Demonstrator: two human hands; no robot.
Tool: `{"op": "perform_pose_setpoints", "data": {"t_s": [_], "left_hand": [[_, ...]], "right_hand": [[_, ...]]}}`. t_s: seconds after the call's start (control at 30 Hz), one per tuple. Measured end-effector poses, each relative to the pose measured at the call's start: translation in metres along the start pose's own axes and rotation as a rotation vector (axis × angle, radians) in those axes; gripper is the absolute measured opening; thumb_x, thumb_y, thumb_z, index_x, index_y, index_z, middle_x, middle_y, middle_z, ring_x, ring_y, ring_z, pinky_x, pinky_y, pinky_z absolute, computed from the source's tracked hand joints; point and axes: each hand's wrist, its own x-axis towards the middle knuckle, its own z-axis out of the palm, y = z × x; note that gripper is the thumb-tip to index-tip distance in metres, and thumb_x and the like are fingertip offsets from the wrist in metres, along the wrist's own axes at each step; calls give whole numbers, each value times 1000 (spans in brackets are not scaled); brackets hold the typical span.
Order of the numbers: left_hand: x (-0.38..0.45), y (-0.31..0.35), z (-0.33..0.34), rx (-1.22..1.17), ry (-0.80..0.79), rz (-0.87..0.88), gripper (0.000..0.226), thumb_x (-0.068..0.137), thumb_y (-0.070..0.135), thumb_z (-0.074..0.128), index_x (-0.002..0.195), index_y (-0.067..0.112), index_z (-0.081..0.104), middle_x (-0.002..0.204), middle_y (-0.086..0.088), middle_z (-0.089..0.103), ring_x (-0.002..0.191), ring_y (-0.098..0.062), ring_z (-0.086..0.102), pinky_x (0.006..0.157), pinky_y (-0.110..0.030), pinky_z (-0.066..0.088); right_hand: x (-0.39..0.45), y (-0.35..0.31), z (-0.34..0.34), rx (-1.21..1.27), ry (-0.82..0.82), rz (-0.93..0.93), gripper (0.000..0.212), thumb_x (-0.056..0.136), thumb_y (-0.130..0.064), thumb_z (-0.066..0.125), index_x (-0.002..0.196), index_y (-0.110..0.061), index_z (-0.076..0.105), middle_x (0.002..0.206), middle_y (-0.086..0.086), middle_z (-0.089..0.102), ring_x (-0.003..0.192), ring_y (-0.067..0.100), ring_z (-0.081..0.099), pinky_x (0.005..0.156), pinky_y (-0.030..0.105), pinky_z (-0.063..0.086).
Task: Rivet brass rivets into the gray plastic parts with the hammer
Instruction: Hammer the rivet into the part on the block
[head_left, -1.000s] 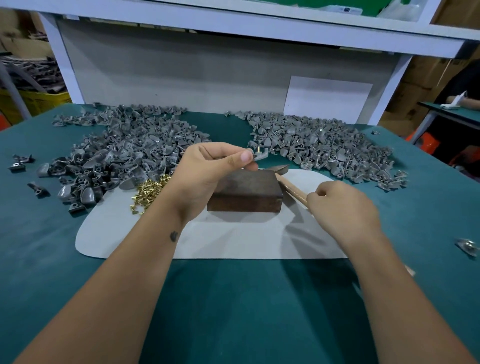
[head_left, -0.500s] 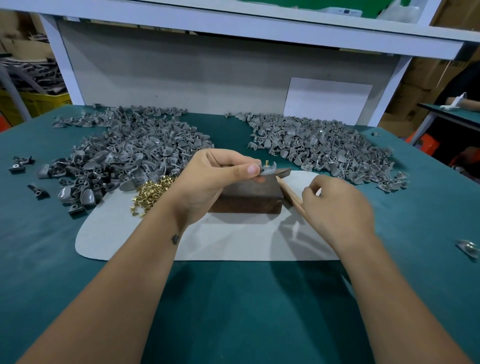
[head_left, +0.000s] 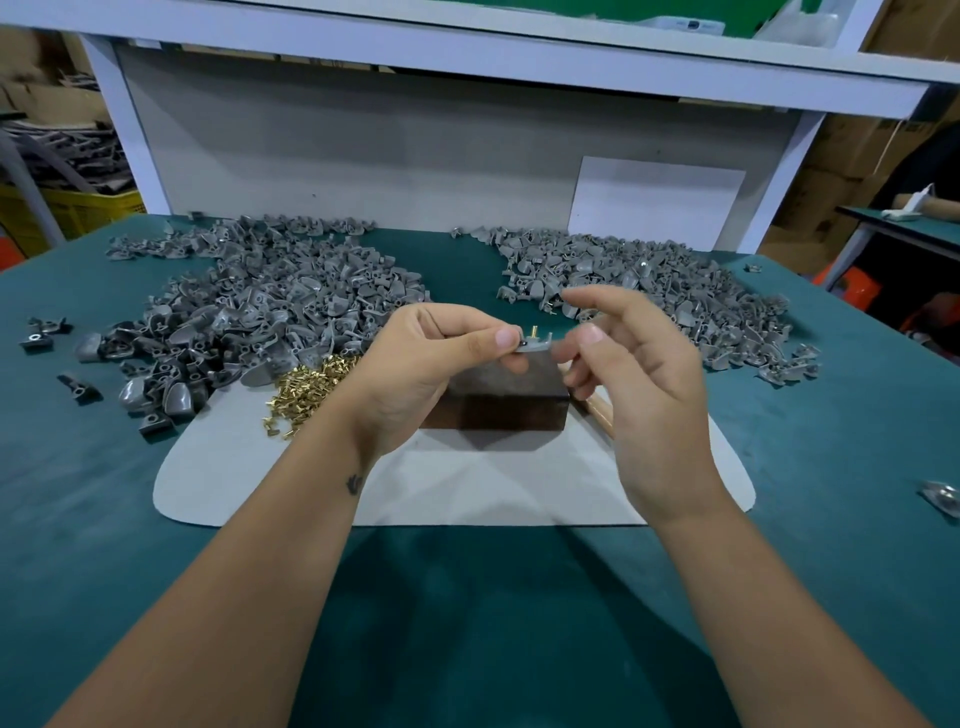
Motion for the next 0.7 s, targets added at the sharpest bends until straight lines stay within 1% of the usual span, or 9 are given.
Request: {"op": "perform_pose_setpoints", "data": {"t_s": [0.1, 0.23, 0.3, 0.4, 0.47, 0.5, 0.57, 0.63, 0.7], "left_hand": [[0, -1, -2, -6, 11, -26, 16, 73, 29, 74, 79, 15, 79, 80, -4, 75, 79, -17, 71, 83, -30, 56], [0, -1, -5, 27, 58, -40, 12, 76, 26, 79, 81, 15, 79, 85, -9, 76, 84, -23, 72, 87, -37, 57], [0, -1, -3, 76, 124, -30, 13, 77, 29, 80, 83, 17, 80, 89, -9, 77, 87, -21, 73, 84, -31, 58], [3, 0, -1, 205, 328, 0, 8, 82, 30, 73, 79, 28, 80, 86, 1, 78, 87, -6, 71, 77, -12, 51], [5, -1, -6, 264, 484, 5, 18, 90, 25, 68, 75, 28, 79, 83, 7, 77, 87, 2, 69, 77, -12, 48], [6, -1, -9, 278, 539, 2, 20, 92, 23, 66, 76, 26, 78, 83, 8, 77, 88, 3, 68, 78, -16, 47], [7, -1, -13, 301, 607, -8, 20, 94, 22, 63, 79, 24, 77, 82, 9, 76, 88, 1, 68, 81, -23, 46], [7, -2, -16, 314, 644, -7, 21, 94, 21, 63, 79, 24, 76, 81, 8, 76, 90, -3, 68, 80, -22, 46], [8, -1, -19, 308, 673, -2, 21, 95, 20, 62, 79, 24, 76, 81, 7, 76, 89, -6, 69, 75, -17, 48]], "right_hand": [[-2, -3, 8, 6, -85, 4, 27, 84, -18, 60, 111, -14, 65, 74, -7, 58, 70, 6, 54, 67, 19, 44], [6, 4, 15, -64, -32, 60, 19, 81, -6, 72, 98, -16, 70, 75, -7, 59, 70, 5, 54, 68, 19, 46], [16, 9, 14, -116, -37, 103, 18, 81, -5, 73, 93, -17, 71, 72, -9, 60, 67, 3, 53, 66, 22, 49], [41, 21, 5, -182, -17, 248, 13, 80, -9, 74, 84, -21, 70, 70, -6, 63, 66, 5, 57, 65, 29, 52], [62, 34, -5, -195, 68, 344, 7, 81, -12, 73, 81, -18, 70, 71, -1, 65, 66, 12, 58, 67, 32, 52], [72, 41, -11, -229, 122, 372, 4, 83, -15, 72, 86, -16, 71, 77, 0, 67, 71, 15, 60, 74, 34, 54], [89, 56, -19, -389, 212, 418, 30, 89, -23, 65, 117, -13, 64, 102, 4, 68, 95, 20, 62, 92, 43, 50], [94, 66, -22, -554, 284, 482, 49, 93, -29, 55, 140, -18, 44, 120, 4, 62, 111, 25, 56, 97, 44, 45], [91, 72, -20, -551, 388, 512, 54, 93, -29, 49, 144, -24, 36, 126, 2, 57, 115, 26, 52, 97, 43, 44]]}}
